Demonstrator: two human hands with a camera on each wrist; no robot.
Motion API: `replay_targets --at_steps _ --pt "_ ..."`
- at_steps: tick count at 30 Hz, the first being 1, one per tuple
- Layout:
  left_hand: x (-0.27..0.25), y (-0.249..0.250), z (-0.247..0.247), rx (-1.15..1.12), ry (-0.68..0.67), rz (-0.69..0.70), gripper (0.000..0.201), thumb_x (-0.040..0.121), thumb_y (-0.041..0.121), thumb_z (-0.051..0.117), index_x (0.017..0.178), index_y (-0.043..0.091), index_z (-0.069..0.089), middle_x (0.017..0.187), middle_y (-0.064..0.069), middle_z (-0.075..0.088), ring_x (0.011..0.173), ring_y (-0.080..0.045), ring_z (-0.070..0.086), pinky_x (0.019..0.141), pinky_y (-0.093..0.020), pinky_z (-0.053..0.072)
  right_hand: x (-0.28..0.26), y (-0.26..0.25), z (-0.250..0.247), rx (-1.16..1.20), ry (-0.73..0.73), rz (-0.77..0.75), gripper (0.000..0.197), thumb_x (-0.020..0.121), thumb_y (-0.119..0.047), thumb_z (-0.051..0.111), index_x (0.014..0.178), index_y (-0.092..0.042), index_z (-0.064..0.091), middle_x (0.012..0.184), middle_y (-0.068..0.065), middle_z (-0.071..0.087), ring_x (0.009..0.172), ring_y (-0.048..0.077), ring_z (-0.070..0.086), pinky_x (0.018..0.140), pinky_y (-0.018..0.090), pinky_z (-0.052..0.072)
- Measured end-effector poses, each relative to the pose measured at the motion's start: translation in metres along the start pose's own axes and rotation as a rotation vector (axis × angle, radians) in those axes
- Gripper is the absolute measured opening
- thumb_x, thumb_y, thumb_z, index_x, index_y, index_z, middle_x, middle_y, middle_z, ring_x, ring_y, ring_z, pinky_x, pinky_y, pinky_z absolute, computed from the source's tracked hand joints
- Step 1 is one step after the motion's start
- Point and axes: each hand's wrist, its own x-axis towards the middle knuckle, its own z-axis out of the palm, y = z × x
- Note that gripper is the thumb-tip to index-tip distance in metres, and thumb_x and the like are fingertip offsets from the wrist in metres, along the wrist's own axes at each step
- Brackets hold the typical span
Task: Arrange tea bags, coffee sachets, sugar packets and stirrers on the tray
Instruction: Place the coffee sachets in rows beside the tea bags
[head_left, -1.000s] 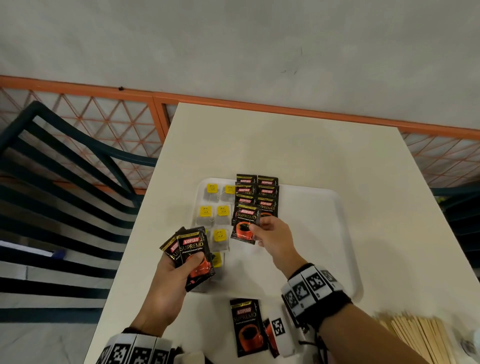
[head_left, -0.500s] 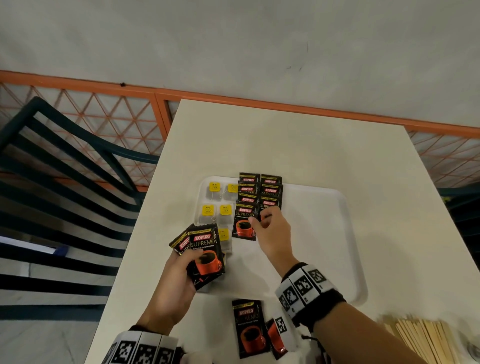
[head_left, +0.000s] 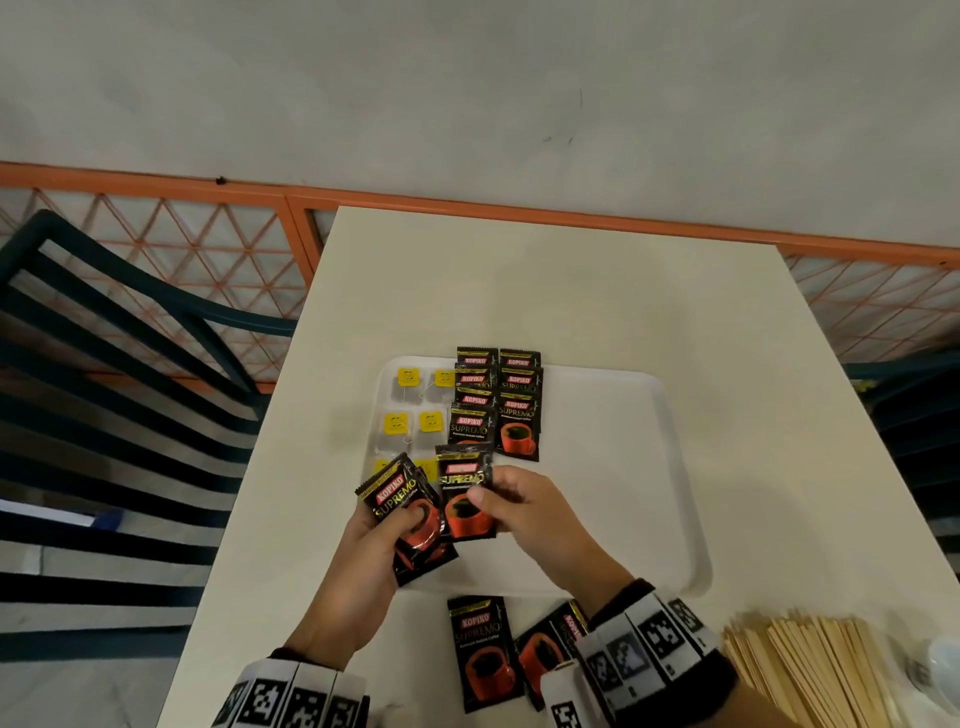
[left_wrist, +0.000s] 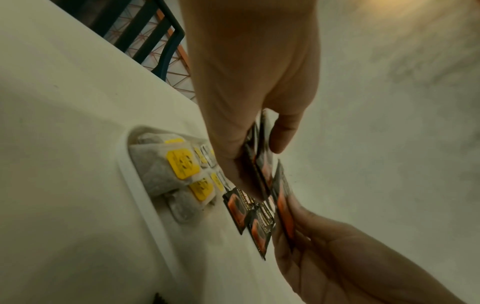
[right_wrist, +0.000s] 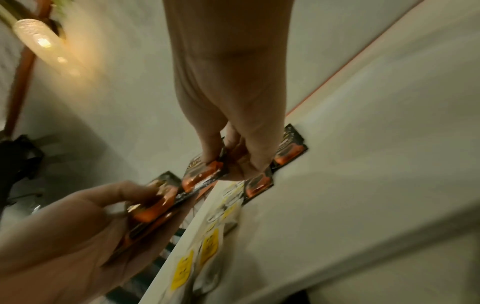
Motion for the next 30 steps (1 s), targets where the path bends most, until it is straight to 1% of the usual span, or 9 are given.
replay_targets --at_steps 3,6,10,15,18,22,25,27,30 --pt "0.000 -0.002 -0.001 -0.006 -0.027 -0.049 0.033 0.091 -0.001 0.044 0.113 0.020 0.057 0.102 -0.008 0.072 0.097 -0.026 0.066 0.073 -0.038 0.053 0.007 0.008 -0.019 0.116 0.087 0.102 0.019 0.093 -0.016 0.052 0.104 -0.011 0.066 0.103 0.010 0.070 0.099 0.025 0.065 0.098 0.045 0.048" --pt "-0.001 -0.004 0.000 0.038 -0.038 -0.070 0.036 0.091 -0.001 0.046 0.121 0.016 0.054 0.111 -0.013 0.068 0.103 -0.030 0.063 0.077 -0.040 0.053 0.020 0.010 -0.035 0.179 0.257 0.147 0.016 0.090 -0.012 0.057 0.105 -0.008 0.062 0.102 0.011 0.069 0.095 0.026 0.066 0.094 0.044 0.051" --pt "-0.001 -0.009 0.004 0.082 -0.046 -0.067 0.039 0.089 -0.001 0.051 0.126 0.014 0.051 0.115 -0.012 0.065 0.103 -0.029 0.064 0.071 -0.033 0.057 0.038 0.010 -0.038 0.140 0.441 0.143 0.019 0.084 -0.015 0.066 0.096 -0.013 0.053 0.092 0.007 0.064 0.083 0.022 0.063 0.068 0.027 0.051" --pt "0.000 -0.011 0.005 0.097 -0.033 -0.061 0.038 0.087 -0.001 0.054 0.123 0.014 0.051 0.113 -0.011 0.066 0.100 -0.025 0.064 0.067 -0.030 0.058 0.054 0.012 -0.031 0.106 0.510 0.132 0.027 0.081 -0.017 0.069 0.096 -0.018 0.047 0.085 0.003 0.061 0.080 0.020 0.062 0.067 0.025 0.049" --pt "0.001 -0.012 0.005 0.102 -0.014 -0.070 0.037 0.087 0.001 0.055 0.121 0.015 0.052 0.113 -0.012 0.066 0.100 -0.027 0.064 0.065 -0.029 0.057 0.057 0.014 -0.031 0.043 0.536 0.095 0.030 0.083 -0.016 0.067 0.101 -0.015 0.044 0.074 -0.003 0.055 0.068 0.010 0.055 0.056 0.016 0.040" --pt "0.004 -0.014 0.003 0.120 0.007 -0.069 0.039 0.086 0.003 0.057 0.123 0.014 0.051 0.115 -0.013 0.065 0.103 -0.030 0.063 0.076 -0.036 0.054 0.059 0.018 -0.031 -0.125 0.557 0.059 0.033 0.085 -0.015 0.064 0.108 -0.009 0.041 0.073 -0.002 0.053 0.064 0.005 0.051 0.047 0.010 0.037" --pt "0.004 -0.014 0.004 0.138 0.002 -0.058 0.037 0.086 0.002 0.057 0.121 0.015 0.053 0.112 -0.011 0.066 0.103 -0.029 0.064 0.079 -0.038 0.054 0.058 0.018 -0.030 -0.227 0.586 0.039 0.035 0.084 -0.018 0.065 0.110 -0.010 0.042 0.094 0.006 0.053 0.080 0.015 0.054 0.059 0.008 0.038" --pt "0.004 -0.012 0.005 0.168 -0.007 -0.037 0.039 0.085 0.003 0.059 0.121 0.016 0.054 0.112 -0.010 0.068 0.103 -0.027 0.064 0.084 -0.041 0.053 0.055 0.016 -0.029 -0.266 0.599 0.038 0.035 0.085 -0.022 0.064 0.112 -0.011 0.044 0.102 0.004 0.046 0.092 0.018 0.051 0.072 0.019 0.039" --pt "0.005 -0.008 0.007 0.194 -0.010 0.002 0.040 0.083 0.006 0.063 0.120 0.016 0.054 0.110 -0.008 0.069 0.103 -0.024 0.065 0.085 -0.040 0.054 0.043 0.007 -0.024 -0.237 0.510 -0.032 0.018 0.090 -0.027 0.057 0.102 -0.016 0.049 0.099 0.002 0.055 0.085 0.013 0.056 0.066 0.014 0.039"
